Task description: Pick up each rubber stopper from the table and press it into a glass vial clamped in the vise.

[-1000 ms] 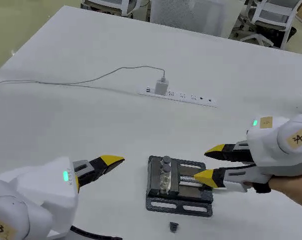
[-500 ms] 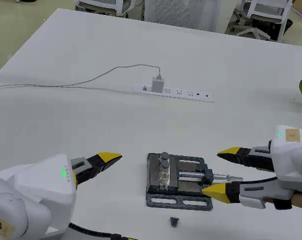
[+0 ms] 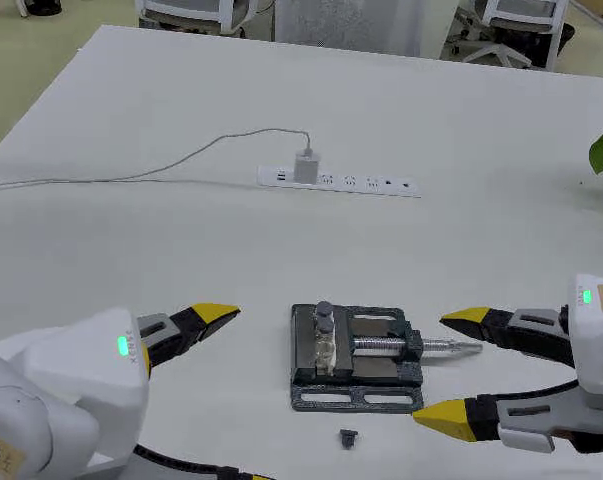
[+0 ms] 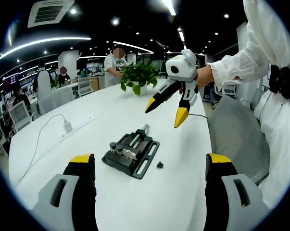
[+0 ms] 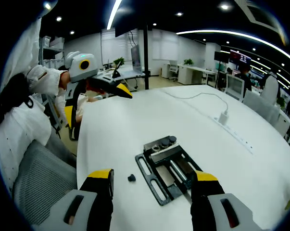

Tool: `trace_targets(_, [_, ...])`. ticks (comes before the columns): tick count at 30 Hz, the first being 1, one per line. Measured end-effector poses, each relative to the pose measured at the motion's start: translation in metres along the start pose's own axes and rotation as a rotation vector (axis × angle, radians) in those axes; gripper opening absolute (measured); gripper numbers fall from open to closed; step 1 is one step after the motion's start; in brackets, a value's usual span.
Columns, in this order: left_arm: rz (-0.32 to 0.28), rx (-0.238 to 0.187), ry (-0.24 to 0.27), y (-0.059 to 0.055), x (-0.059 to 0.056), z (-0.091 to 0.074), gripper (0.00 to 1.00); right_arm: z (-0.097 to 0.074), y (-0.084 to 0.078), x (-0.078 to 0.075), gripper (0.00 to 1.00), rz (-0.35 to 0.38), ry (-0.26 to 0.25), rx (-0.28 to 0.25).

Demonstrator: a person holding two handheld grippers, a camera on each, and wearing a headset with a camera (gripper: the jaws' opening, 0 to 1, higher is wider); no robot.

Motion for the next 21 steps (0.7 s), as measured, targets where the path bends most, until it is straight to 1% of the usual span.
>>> trace_targets(6, [0.004,0.01,-0.002,0.0,0.001,0.0,0.94,0.003,-0.008,0.008,0.57,-0.001,0.015,-0.014])
trace_targets(13, [0.003,0.017,-0.01,0.0,0.0,0.001,0.94,0.009,-0.016,0.016,0.39,-0.012,0.035,-0.01])
trace_targets(18, [-0.002,0.02,-0.008,0.0,0.001,0.002,0.94,0.015,-0.02,0.019,0.3,-0.035,0.047,-0.001])
trace_targets(21, [-0.002,0.023,-0.01,0.0,0.001,0.003,0.94,0.019,-0.021,0.021,0.23,-0.047,0.059,0.006])
Point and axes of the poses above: the centre of the closed fingertips' face, and the gripper's own axes: z roughly forward along the fingers, x roughly to its left, y roughly out of its top, the point moved 10 cm from there along -z, roughly backward along the fingers, and after that the axes turned 7 degrees about x, right-handed, at the moved point
